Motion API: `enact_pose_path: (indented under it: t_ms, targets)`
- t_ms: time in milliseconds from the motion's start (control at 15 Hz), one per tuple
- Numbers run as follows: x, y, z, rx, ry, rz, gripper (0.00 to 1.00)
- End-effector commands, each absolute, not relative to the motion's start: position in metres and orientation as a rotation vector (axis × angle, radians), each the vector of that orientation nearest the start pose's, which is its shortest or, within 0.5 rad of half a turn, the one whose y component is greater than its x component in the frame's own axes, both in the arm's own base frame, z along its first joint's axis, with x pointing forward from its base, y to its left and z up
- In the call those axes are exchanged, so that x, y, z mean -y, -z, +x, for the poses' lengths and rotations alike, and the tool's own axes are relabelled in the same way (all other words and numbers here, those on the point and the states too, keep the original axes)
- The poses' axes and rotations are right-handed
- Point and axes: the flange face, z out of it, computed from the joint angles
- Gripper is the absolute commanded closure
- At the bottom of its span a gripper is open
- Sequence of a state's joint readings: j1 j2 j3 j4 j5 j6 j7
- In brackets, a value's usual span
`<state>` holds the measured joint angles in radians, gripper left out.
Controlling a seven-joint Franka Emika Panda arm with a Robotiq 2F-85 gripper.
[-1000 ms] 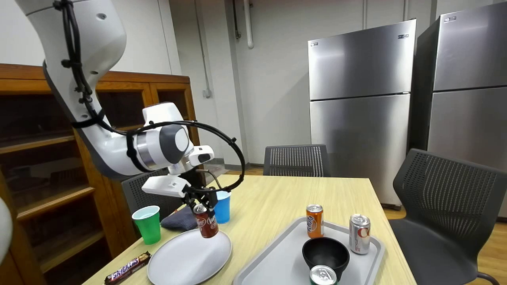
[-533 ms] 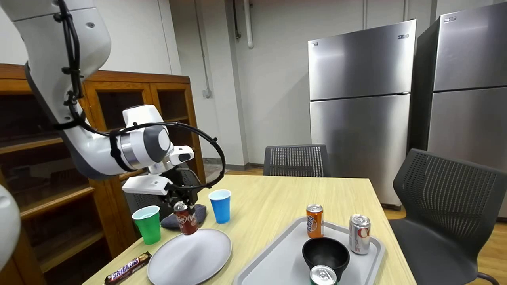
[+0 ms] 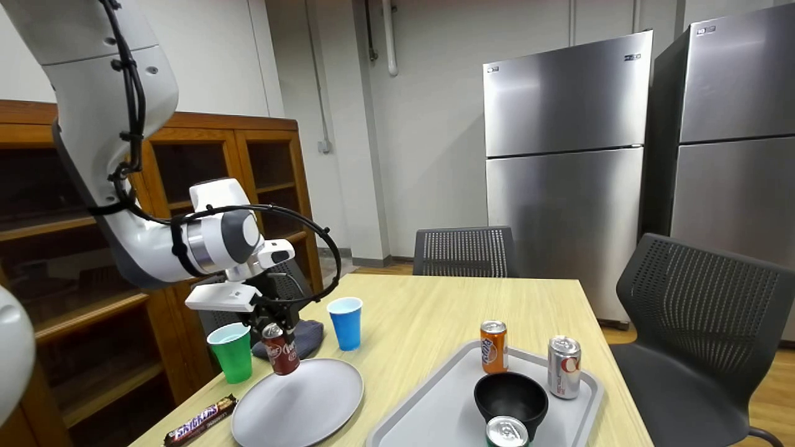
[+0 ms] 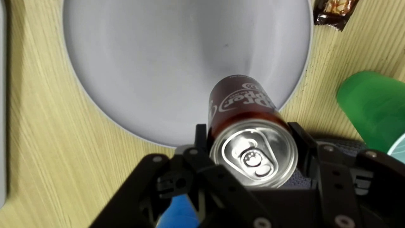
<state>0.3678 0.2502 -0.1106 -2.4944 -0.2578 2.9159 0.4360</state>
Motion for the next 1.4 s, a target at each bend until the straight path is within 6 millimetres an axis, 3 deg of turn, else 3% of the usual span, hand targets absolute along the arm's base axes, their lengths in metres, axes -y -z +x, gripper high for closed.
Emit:
enact_pose_path:
  t_ms: [0,800,867,933,1133,1333]
  targets:
    - [-0.148,-0.201,0.486,0.113,0.270,-3.183,0.62]
    - [-0.156,-0.173,0.503,0.093,0.172,-3.209,0.62]
    - [-0.156,-0.172,0.504,0.092,0.168,-3.211,0.57]
    - [-0.155,-0.173,0.503,0.094,0.164,-3.212,0.12]
    - [-0.152,-0.179,0.504,0.090,0.176,-3.210,0.01]
    - [-0.144,-0.194,0.505,0.076,0.227,-3.205,0.00]
